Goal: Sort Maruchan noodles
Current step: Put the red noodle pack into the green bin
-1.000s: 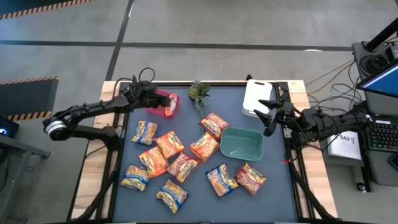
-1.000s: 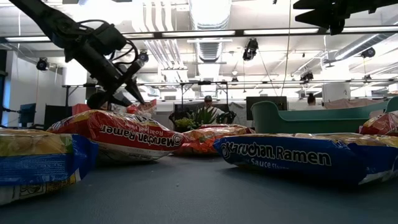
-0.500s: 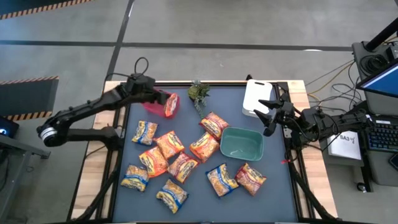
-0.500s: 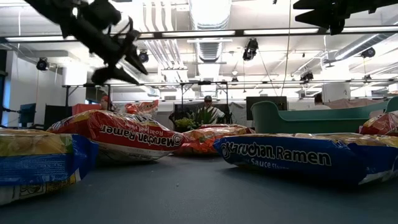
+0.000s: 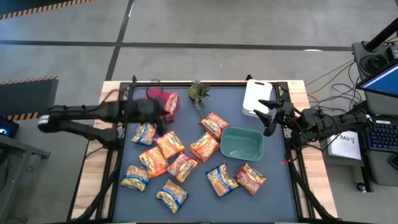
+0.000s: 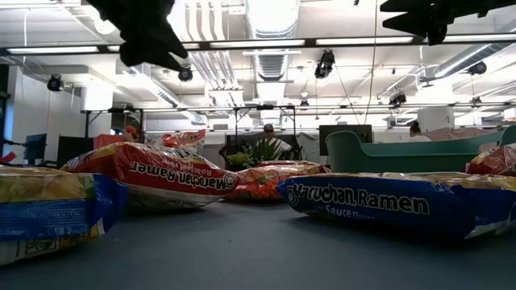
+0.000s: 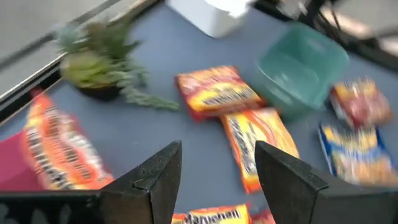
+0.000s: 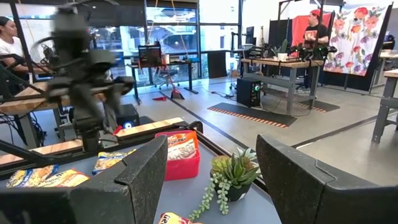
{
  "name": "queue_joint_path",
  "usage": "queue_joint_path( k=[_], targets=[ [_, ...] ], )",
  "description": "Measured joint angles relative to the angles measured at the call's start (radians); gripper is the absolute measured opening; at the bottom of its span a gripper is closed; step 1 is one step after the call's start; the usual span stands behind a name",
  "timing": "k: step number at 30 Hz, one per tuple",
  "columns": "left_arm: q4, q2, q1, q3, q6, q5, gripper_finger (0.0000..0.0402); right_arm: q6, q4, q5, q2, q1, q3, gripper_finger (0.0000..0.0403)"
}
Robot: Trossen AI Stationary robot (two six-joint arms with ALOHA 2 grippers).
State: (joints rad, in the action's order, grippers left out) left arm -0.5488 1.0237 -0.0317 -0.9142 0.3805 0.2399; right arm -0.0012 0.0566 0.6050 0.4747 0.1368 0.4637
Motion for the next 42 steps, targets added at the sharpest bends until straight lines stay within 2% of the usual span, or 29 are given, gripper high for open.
queue_joint_path(
  k=[6, 9, 12, 19, 28, 35, 42],
  targets=[
    [0.011, 0.068, 0.261, 0.0, -0.059, 0.183, 0.0184, 0.0, 0.002, -0.002, 0.0, 0.0, 0.0, 0.0233],
    [0.029, 0.106, 0.345, 0.0, -0.059, 0.297, 0.0184, -0.003, 0.004, -0.001, 0.0, 0.0, 0.0, 0.0233],
    [0.055, 0.151, 0.389, 0.0, -0.059, 0.363, 0.0184, 0.0, 0.001, -0.001, 0.0, 0.0, 0.0, 0.0233],
    [0.162, 0.279, 0.384, 0.0, -0.125, 0.384, 0.0184, 0.014, 0.0, -0.003, 0.001, 0.0, 0.0, 0.0233],
    [0.346, 0.411, 0.375, -0.003, -0.302, 0.401, 0.0184, 0.174, 0.048, -0.003, 0.008, 0.0, 0.0, 0.0233],
    [0.354, 0.403, 0.372, -0.003, -0.418, 0.502, 0.0173, 0.294, 0.052, -0.028, 0.076, 0.0, 0.042, 0.0218],
    [0.357, 0.321, 0.333, -0.003, -0.522, 0.511, 0.0134, 0.277, 0.05, -0.054, 0.24, 0.0, 0.175, 0.0152]
  ],
)
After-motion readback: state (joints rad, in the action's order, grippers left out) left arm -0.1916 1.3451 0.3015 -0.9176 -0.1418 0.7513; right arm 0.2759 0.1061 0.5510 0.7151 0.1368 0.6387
